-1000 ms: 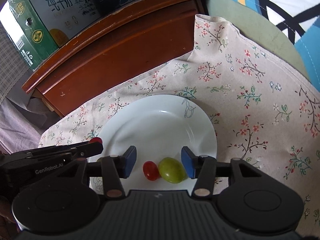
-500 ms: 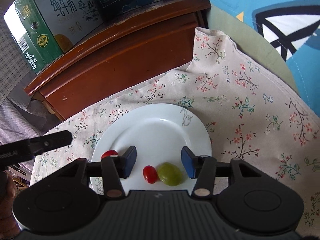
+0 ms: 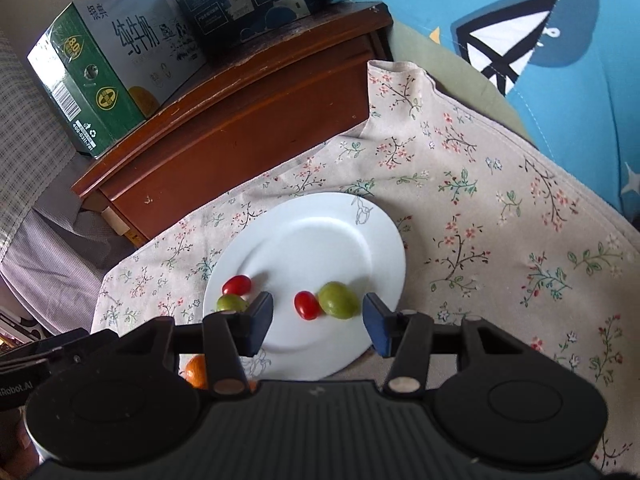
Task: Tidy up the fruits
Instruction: 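Withdraw the open right gripper to the fruit cluster over a small green fruit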
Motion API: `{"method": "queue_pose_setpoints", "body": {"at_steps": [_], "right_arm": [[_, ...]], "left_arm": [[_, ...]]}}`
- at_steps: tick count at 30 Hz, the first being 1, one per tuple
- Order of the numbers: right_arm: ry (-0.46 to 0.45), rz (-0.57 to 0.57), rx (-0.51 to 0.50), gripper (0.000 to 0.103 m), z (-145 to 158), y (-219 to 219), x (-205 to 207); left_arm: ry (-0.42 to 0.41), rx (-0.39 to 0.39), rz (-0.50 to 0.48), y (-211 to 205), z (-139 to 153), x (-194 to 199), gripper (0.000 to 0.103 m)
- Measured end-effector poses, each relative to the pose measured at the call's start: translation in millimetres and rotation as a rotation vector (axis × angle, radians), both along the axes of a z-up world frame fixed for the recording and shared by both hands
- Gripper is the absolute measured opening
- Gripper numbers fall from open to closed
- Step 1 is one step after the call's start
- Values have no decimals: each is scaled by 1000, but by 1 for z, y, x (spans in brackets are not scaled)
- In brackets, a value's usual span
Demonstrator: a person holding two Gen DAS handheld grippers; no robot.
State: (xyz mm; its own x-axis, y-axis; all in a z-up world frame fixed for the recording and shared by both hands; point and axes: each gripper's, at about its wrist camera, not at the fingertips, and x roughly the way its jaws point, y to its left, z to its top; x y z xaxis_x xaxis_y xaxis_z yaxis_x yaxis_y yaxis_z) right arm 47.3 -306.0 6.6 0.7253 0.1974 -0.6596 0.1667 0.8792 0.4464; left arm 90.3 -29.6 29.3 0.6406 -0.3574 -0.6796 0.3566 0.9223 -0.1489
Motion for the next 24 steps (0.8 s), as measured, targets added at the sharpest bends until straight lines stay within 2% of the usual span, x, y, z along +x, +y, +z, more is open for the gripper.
{"method": "queue_pose_setpoints", "body": {"at_steps": [3, 11, 16, 18, 24], "right_arm": [[-4, -2, -5, 51, -1, 3, -13], [20, 9, 24, 50, -13, 11, -37], [38, 39, 13, 44, -25, 21, -38], [43, 39, 26, 37, -29, 21, -35], [64, 38, 74, 32, -43, 22, -28]], "left_arm": [[14, -12, -9, 1, -6, -13, 81], [40, 21, -71, -7, -24, -45, 81], [31, 112, -128, -18, -37, -61, 81], [41, 137, -139, -22, -43, -62, 81], [52, 151, -165, -29, -54, -64, 81]]}}
